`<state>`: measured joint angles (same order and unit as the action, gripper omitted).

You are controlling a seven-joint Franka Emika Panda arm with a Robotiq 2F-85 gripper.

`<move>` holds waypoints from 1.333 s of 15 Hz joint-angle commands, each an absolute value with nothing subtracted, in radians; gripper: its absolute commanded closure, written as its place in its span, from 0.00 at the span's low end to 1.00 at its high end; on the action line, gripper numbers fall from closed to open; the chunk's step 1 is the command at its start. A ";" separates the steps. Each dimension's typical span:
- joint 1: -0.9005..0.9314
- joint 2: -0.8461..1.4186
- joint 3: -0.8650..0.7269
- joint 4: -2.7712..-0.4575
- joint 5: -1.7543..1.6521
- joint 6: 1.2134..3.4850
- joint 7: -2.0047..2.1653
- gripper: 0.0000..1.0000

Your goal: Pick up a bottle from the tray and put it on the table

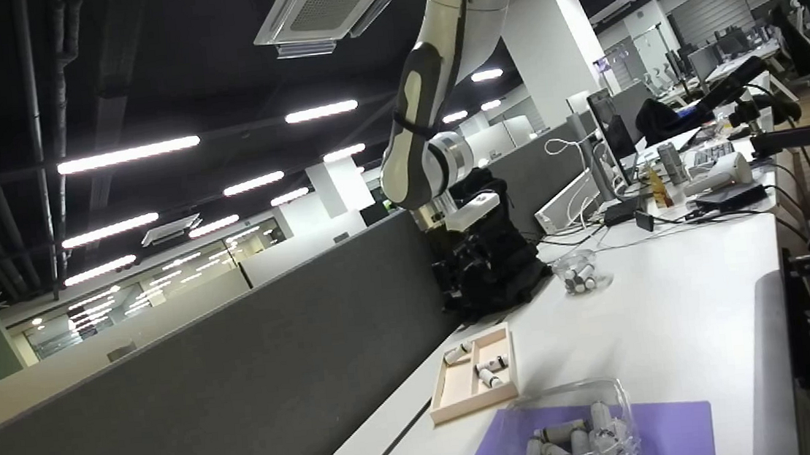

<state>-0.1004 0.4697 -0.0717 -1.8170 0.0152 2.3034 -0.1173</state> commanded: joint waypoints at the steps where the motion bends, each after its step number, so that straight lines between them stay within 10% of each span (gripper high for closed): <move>1: -0.100 0.522 -0.059 -1.821 -0.004 2.454 -0.127 0.00; 20: -0.121 0.846 0.027 -1.572 -0.005 2.443 -0.276 0.00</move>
